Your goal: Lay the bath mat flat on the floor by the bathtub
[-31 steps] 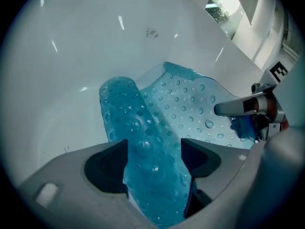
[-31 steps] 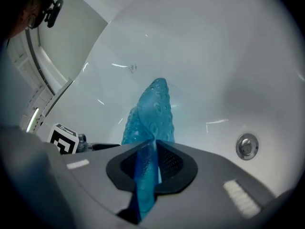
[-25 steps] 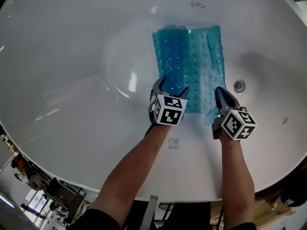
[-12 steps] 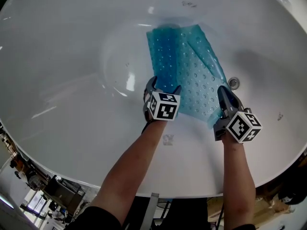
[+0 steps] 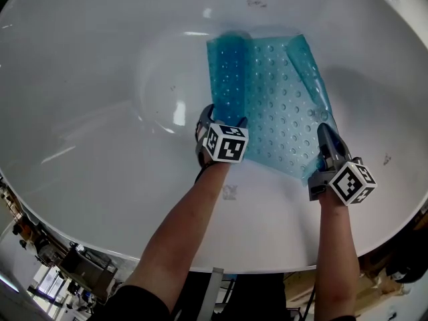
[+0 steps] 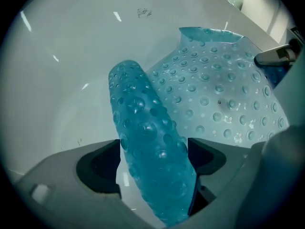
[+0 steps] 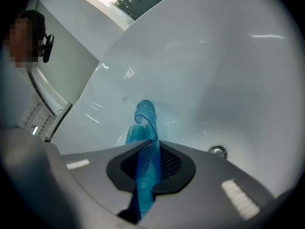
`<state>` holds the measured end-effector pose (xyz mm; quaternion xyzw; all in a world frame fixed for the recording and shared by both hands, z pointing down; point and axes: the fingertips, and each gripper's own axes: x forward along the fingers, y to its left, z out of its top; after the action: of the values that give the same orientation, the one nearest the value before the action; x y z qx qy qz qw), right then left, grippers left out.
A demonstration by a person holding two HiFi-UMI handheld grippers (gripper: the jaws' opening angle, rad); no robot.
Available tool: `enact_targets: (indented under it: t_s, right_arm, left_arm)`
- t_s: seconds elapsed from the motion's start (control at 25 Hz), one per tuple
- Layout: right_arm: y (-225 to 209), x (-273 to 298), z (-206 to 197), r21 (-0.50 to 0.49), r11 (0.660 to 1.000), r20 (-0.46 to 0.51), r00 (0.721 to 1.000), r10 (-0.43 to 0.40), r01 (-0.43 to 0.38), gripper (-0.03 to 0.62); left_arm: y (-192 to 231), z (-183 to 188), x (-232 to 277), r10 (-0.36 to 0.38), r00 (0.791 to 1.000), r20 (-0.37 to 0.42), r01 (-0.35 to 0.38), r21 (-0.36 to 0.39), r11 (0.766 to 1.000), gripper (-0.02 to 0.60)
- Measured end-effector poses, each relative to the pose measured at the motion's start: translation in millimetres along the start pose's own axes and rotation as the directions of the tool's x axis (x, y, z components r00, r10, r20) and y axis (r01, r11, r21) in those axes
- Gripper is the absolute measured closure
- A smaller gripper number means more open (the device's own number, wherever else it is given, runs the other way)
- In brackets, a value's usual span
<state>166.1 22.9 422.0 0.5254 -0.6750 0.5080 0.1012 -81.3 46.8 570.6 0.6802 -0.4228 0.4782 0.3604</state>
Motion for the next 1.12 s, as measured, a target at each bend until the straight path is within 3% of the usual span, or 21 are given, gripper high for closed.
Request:
enact_targets:
  t_s: [0.6,0.8,0.96,1.12]
  right_arm:
    - [-3.4,-37.7,25.2,-0.019,1.0,0.032,0.999,-0.015,0.016,0.58]
    - [-7.9,-41.6,20.4,-0.038,0.999,0.029,1.0,-0.006,0.007,0.58]
    - [-9.4,-40.4,19.6,-0.012,1.0,0.047,0.999,-0.018,0.019,0.58]
    - [-15.6,-45.0,19.4,-0.015,0.999,0.05,0.998,-0.03,0.031,0.58]
  left_arm:
    - [-23.6,5.4,-9.6,-0.041,0.999,-0.005,0.041,-0.001,0.999,0.13]
    - [-45.3,-2.9,4.8,-0.043,0.998,-0.04,0.046,0.083,0.995,0.13]
    - [-28.2,-1.6,5.7,-0.004,0.998,-0.069,0.014,0.146,0.989,0.13]
    - [-8.3,-13.7,3.6,0.013,0.996,-0.092,-0.003,0.113,0.994,0.13]
